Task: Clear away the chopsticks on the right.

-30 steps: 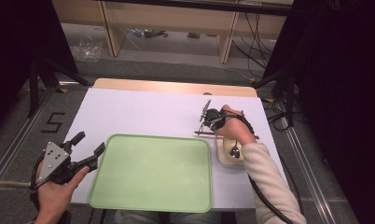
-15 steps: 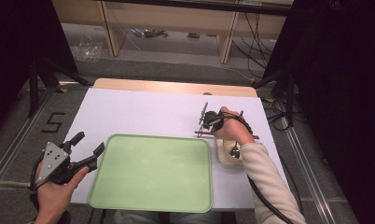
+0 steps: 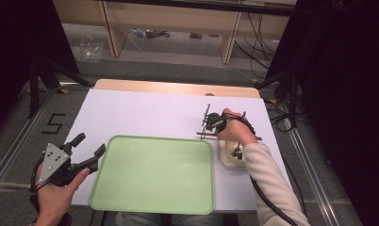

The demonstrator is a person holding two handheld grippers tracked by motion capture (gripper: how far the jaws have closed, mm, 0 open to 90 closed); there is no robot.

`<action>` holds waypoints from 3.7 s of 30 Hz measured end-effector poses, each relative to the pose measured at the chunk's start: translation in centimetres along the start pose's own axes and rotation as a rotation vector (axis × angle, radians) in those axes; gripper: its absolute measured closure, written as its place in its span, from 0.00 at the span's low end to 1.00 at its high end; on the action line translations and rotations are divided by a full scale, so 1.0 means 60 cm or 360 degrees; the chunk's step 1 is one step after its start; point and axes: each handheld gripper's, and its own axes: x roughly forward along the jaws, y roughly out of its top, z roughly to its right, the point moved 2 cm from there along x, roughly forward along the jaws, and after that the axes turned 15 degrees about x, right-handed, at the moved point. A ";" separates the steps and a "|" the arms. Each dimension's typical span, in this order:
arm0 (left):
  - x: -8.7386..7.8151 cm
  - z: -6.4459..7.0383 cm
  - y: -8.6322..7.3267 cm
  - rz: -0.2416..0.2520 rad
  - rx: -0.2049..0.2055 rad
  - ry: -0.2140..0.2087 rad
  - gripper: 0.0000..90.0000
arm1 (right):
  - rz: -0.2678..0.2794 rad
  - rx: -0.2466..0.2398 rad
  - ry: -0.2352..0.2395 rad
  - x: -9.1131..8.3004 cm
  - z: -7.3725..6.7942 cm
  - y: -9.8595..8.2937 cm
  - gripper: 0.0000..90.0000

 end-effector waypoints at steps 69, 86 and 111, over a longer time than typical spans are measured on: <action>-0.002 -0.001 0.000 0.0003 -0.0001 0.0010 0.28 | 0.0048 -0.0006 -0.0010 -0.009 0.010 0.003 0.81; -0.002 -0.002 0.000 0.0012 -0.0006 0.0019 0.28 | 0.0032 -0.0019 0.0023 0.001 0.012 0.007 0.72; -0.002 -0.002 0.000 0.0009 -0.0005 0.0020 0.28 | -0.0001 -0.0047 0.0069 0.012 0.011 0.010 0.79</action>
